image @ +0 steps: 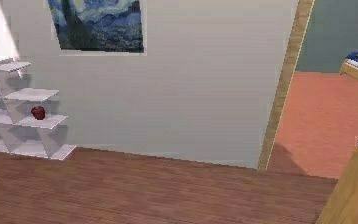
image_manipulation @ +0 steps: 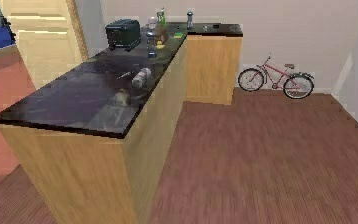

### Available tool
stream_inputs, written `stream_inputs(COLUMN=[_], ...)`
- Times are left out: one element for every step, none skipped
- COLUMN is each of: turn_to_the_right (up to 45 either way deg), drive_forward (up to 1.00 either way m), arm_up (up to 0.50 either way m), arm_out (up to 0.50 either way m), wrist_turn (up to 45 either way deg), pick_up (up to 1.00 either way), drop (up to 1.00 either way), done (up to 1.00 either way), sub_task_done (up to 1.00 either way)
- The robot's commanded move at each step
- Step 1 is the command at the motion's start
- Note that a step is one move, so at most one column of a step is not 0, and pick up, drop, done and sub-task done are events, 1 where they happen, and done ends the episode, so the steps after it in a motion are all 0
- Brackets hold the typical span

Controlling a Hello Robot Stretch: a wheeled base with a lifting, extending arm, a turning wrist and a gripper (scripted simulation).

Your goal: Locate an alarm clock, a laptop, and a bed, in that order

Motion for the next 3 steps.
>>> stream_inputs(turn_to_the_right=[0.0,24.0,0.0], drive_forward=[0.15,0.0,1.0], arm_up=[0.0,0.0,0.0], arm_out=[0.0,0.0,0.0], wrist_turn=[0.0,0.0,0.0], pick_up=[0.0,0.0,0.0], drop=[0.0,0.0,0.0], done=[0.0,0.0,0.0], sub_task_done=[0.0,0.0,0.0])
